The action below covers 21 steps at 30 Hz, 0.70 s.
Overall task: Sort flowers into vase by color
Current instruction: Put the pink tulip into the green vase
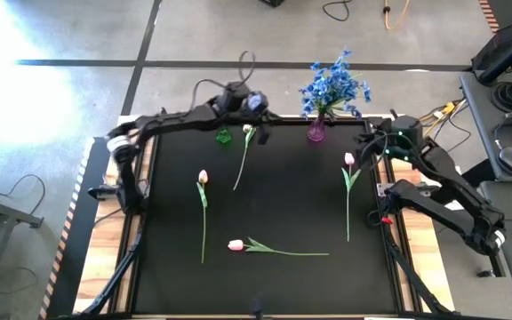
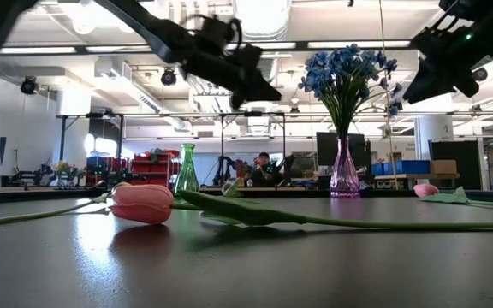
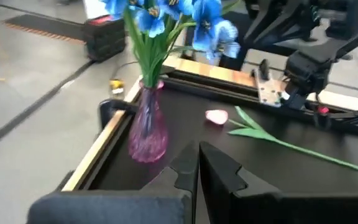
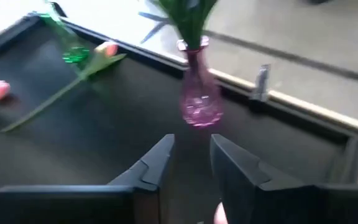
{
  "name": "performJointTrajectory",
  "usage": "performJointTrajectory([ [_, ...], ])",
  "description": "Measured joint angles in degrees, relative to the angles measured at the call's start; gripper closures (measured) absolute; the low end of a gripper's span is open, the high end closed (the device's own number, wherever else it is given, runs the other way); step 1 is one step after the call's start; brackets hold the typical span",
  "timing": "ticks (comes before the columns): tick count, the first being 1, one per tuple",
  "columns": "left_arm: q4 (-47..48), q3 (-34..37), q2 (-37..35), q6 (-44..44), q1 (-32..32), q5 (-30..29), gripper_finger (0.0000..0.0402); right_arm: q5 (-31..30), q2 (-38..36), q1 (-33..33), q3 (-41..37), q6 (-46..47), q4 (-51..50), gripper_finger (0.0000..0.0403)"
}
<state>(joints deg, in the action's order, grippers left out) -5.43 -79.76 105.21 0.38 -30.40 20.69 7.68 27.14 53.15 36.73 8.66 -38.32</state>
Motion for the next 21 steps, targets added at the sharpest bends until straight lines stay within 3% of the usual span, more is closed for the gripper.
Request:
performJointTrajectory([
  [3, 0.1, 6.8, -8.0, -2.2, 1.1, -3.7, 0.0401, 3.4, 0.4, 0.0, 1.1, 4.3, -2.2, 0.0331],
  [9, 0.5, 20.0, -21.5, -8.9, 0.3, -5.0, 0.0401, 3.0, 2.8, 0.0, 4.4, 8.6, -14.2, 0.0331],
  [21, 0.3, 40.5, -42.9, -15.1, -1.2, -7.7, 0.0401, 4.5, 6.3, -0.8, 5.8, 18.3, -24.9, 0.022],
])
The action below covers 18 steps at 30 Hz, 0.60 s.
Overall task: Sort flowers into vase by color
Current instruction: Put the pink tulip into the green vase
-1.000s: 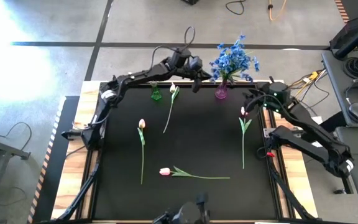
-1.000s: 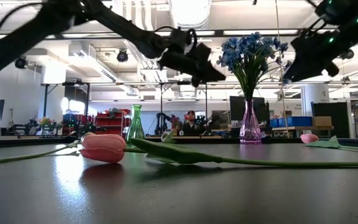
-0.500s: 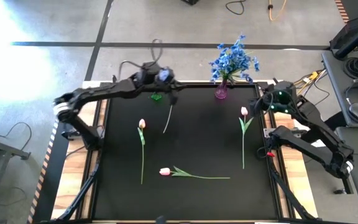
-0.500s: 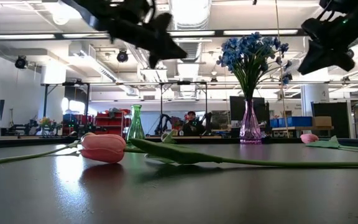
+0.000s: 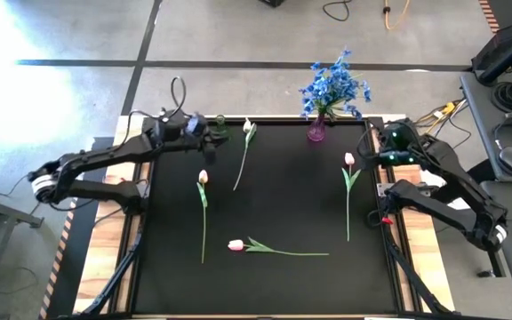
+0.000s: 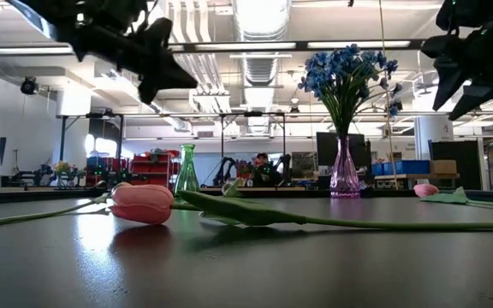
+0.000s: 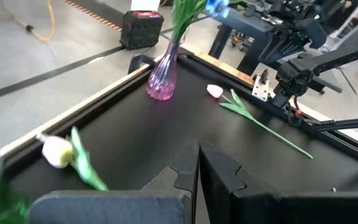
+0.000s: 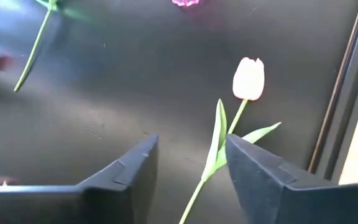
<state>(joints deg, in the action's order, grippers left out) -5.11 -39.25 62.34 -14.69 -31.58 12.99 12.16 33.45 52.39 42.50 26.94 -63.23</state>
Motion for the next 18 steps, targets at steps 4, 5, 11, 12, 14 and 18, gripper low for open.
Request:
performJointTrajectory([
  [4, 0.1, 3.0, -4.1, -1.5, -0.1, -0.1, 0.0401, -0.6, 2.5, -1.6, 0.0, -0.7, 3.0, 0.0185],
  [5, 0.0, 3.5, -5.0, -1.5, -0.1, 0.0, 0.0401, -0.6, 3.4, -1.9, 0.0, -1.7, 4.3, 0.018],
  [11, 1.9, 3.8, -6.9, -0.5, -0.2, 2.8, 0.0401, -0.5, 10.3, -3.5, 1.9, -6.5, 7.5, 0.0162],
  [12, 2.8, 3.6, -7.0, -0.5, -0.2, 3.0, 0.0401, -0.2, 11.6, -3.7, 2.1, -6.0, 6.4, 0.0161],
  [14, 3.6, 3.3, -7.0, -0.4, -0.2, 3.0, 0.0401, -0.1, 14.0, -4.8, 2.5, -4.4, 3.1, 0.016],
  [18, 3.6, 2.8, -7.2, 1.2, -0.2, 3.0, 0.0401, -0.3, 18.1, -7.6, 2.4, -0.6, -2.7, 0.016],
])
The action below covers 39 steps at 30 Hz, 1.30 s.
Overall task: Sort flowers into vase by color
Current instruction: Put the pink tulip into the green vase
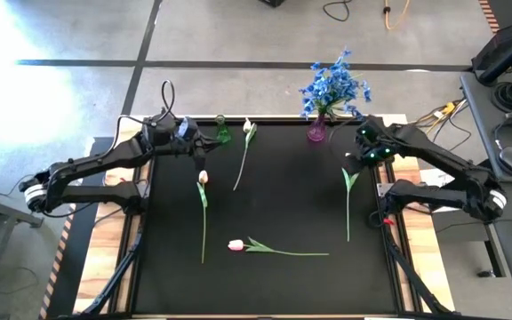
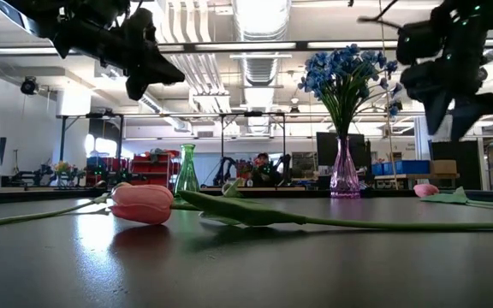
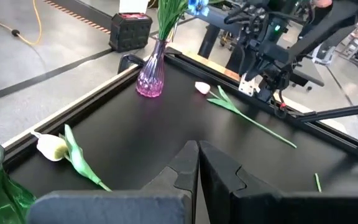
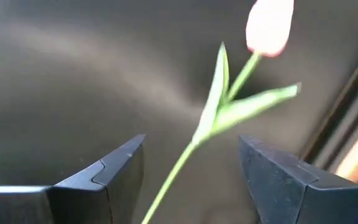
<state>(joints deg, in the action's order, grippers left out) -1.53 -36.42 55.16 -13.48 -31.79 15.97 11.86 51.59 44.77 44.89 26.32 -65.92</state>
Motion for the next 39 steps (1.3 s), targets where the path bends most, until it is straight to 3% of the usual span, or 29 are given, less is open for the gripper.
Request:
performJointTrajectory([
  [8, 0.2, 0.3, 0.0, 0.8, -0.1, -0.3, 0.0402, -7.5, 7.7, -4.5, -0.2, 9.2, -2.1, 0.0168],
  [20, 0.3, 0.9, 0.0, 1.3, -0.1, -0.4, 0.0402, -7.5, 18.8, -5.1, -1.4, 13.4, 2.3, 0.0188],
  [35, 1.1, 1.0, 0.1, 0.1, -0.1, -0.4, 0.0402, -4.1, 26.7, -5.1, -5.2, 13.7, 8.9, 0.019],
  [39, 1.6, 1.0, 0.1, -0.2, -0.1, 0.1, 0.0402, -1.6, 27.0, -5.1, -5.2, 13.6, 11.7, 0.0215],
])
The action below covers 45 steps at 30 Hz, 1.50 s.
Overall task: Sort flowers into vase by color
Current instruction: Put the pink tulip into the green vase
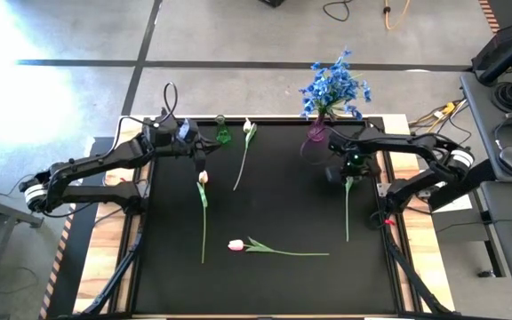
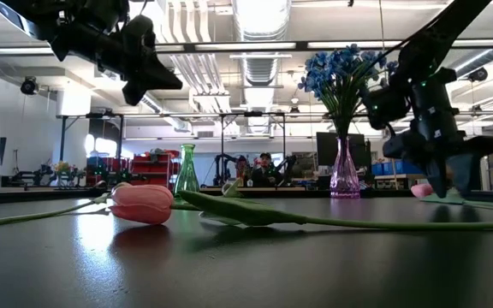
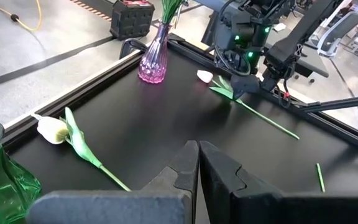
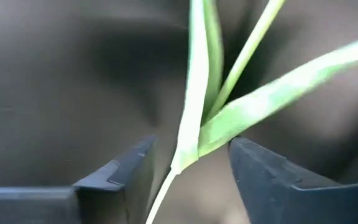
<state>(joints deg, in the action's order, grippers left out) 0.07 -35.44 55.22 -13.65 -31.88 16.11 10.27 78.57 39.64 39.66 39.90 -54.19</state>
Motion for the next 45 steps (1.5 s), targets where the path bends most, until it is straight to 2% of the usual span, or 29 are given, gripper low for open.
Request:
performJointTrajectory([
  [8, 0.5, 0.0, 0.0, -1.7, 0.0, -0.4, 0.0402, 4.9, 0.0, 0.0, -0.3, -5.8, 3.8, 0.0351],
  [11, 0.7, 0.0, 0.0, -2.2, -0.1, -1.6, 0.0402, 5.9, -0.7, 0.0, -0.2, -8.7, 3.6, 0.0386],
  [16, 0.4, 0.0, 0.0, -5.4, -0.4, -6.2, 0.0402, 8.2, -4.4, -0.2, 0.2, -13.8, 3.6, 0.0389],
  [21, -0.1, 0.0, -0.1, -9.2, -1.6, -6.4, 0.0402, 8.6, -10.7, -2.8, 0.2, -16.1, 3.5, 0.039],
  [25, -2.2, 0.0, -0.1, -8.9, -2.3, -6.1, 0.0402, 9.2, -16.5, -7.6, 0.2, -16.9, 3.8, 0.039],
  [28, -6.3, 0.0, -0.1, -6.5, -3.8, -1.1, 0.0402, 9.2, -20.5, -12.9, 0.2, -15.1, 6.1, 0.039],
  [32, -10.5, -0.3, -0.5, -6.0, -8.2, 9.5, 0.0402, 5.8, -23.6, -20.8, 0.2, -7.9, 16.5, 0.039],
  [36, -10.5, -0.5, -3.2, -4.9, -14.1, 17.9, 0.0402, -1.2, -21.7, -28.2, 0.2, -1.1, 35.7, 0.039],
  [40, -8.1, -0.4, -6.6, -1.9, -19.2, 19.4, 0.0402, -8.8, -15.8, -33.0, 0.9, -0.5, 54.7, 0.039],
  [45, -3.3, -0.4, -8.8, 0.5, -22.5, 19.4, 0.0402, -14.0, -5.2, -34.3, 11.8, -8.8, 57.5, 0.039],
])
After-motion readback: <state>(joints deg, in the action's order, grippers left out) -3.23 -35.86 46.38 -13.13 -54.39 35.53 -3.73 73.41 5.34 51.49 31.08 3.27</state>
